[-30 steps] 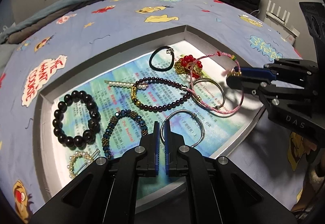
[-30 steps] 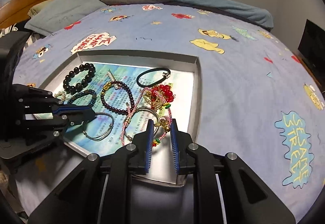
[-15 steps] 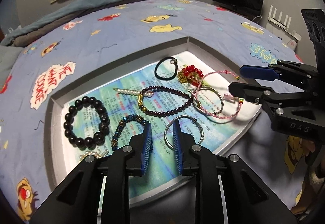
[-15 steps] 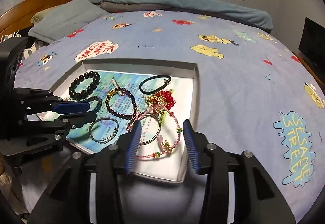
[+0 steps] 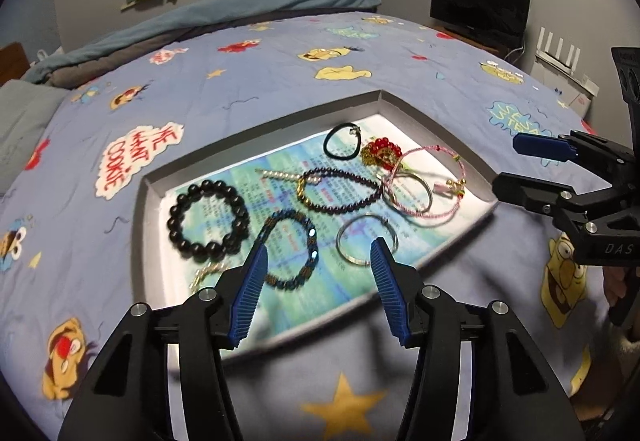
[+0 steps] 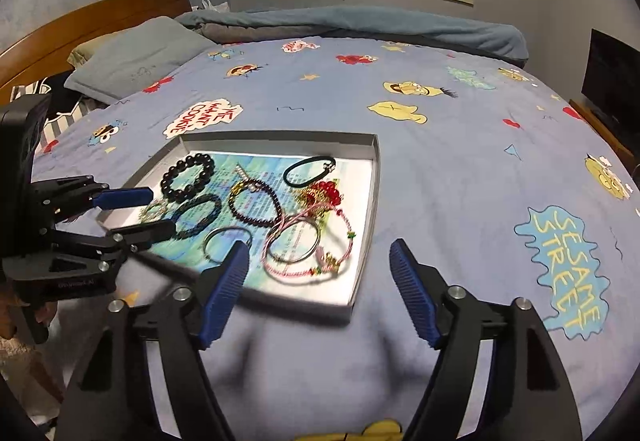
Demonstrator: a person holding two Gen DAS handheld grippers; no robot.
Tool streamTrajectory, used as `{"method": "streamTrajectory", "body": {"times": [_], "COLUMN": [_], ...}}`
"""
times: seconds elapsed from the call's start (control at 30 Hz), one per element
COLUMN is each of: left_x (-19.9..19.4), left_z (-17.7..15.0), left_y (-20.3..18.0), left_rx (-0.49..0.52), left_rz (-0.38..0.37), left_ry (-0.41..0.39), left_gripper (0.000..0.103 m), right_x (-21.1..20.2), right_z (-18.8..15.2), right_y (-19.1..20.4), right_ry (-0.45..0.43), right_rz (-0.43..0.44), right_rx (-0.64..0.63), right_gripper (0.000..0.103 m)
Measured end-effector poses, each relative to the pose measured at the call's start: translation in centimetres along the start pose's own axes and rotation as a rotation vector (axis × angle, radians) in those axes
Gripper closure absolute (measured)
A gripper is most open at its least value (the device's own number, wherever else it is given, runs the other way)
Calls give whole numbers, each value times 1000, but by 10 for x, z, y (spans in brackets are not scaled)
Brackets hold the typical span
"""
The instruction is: Organize jewelry
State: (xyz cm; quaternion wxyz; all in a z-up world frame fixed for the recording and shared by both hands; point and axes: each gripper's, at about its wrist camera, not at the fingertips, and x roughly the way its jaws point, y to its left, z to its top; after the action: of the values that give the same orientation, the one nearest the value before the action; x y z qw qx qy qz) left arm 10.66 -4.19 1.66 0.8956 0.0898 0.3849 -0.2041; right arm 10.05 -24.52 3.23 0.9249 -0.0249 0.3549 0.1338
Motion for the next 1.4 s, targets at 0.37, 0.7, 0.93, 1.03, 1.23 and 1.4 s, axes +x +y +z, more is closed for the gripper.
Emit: {"method": "streamTrajectory", "body": {"times": [0.37, 0.7, 0.93, 1.03, 1.23, 1.4], "left_x": [-33, -48, -47, -47, -47, -48], "left_z": [-31, -40, -41, -41, -42, -44], "left_y": [19, 26, 26, 26, 31, 32], "left_rx": [-115, -163, -153, -151, -159, -162], "left_rz": [65, 138, 174, 180, 193, 198], "left_ry": [-11, -29, -22, -26, -27, -25], "left_gripper": [22, 11, 11, 11, 11, 11], "right_x": [-15, -12, -9, -7, -5, -4], "right_z": [-20, -23, -23, -23, -22, -22], "right_y": [6, 18, 32, 32, 34, 34], "right_ry": [5, -4, -8, -6, -7, -3], "right_rz": [20, -34, -46, -44, -38, -36], "right_rx": [48, 41, 4, 7, 16, 16], "right_gripper": [6, 6, 6, 6, 6, 6]}}
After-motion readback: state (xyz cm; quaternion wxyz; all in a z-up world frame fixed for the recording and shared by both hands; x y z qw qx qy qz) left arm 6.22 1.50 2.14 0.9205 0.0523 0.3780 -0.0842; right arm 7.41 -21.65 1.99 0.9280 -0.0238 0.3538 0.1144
